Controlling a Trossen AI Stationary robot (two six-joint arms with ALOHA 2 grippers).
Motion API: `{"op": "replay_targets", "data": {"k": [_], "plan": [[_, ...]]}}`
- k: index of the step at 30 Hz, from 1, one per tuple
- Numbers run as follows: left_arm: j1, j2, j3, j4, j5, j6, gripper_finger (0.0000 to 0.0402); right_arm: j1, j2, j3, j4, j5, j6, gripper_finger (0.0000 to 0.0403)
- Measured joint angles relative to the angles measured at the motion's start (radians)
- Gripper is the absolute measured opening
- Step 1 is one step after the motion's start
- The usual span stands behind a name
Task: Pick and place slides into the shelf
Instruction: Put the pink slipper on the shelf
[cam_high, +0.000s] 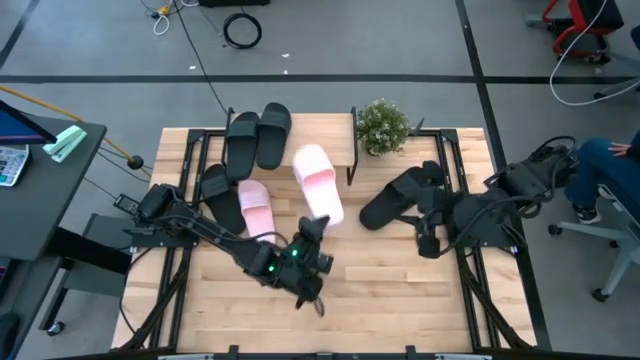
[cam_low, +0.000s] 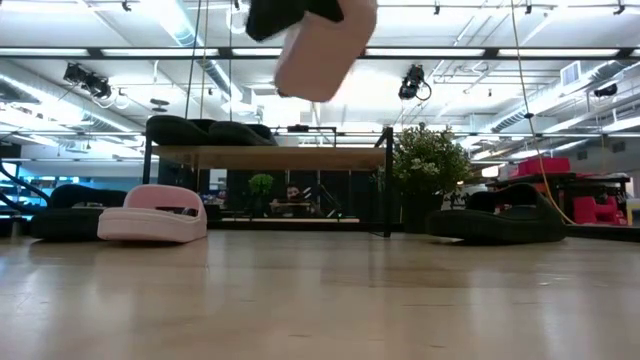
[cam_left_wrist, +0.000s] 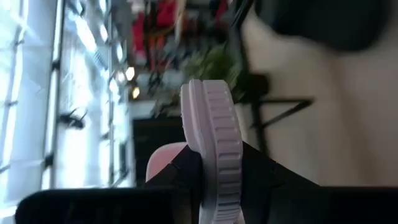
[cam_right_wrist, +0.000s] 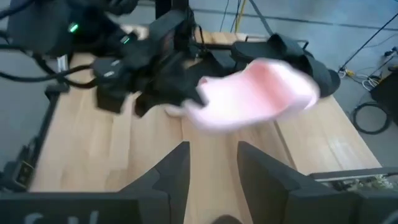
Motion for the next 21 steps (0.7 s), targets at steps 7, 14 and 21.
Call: {"op": "replay_targets", "data": {"k": [7,14,21], "plan": [[0.089,0.0,0.0,-0.06,0.047,-0.023,0.0075,0.0,0.07,0.0,-0.051,0.0,0.037,0.0139],[0.213,-0.016,0.001,-0.086,0.251,-0.117,0.0075,0.0,0.127,0.0,-0.138,-0.001,0.105,0.0139],[0.307,-0.015,0.001,-0.091,0.285,-0.143,0.0075,0.0,0.14,0.0,-0.174,-0.001,0.112,0.0139]]}}
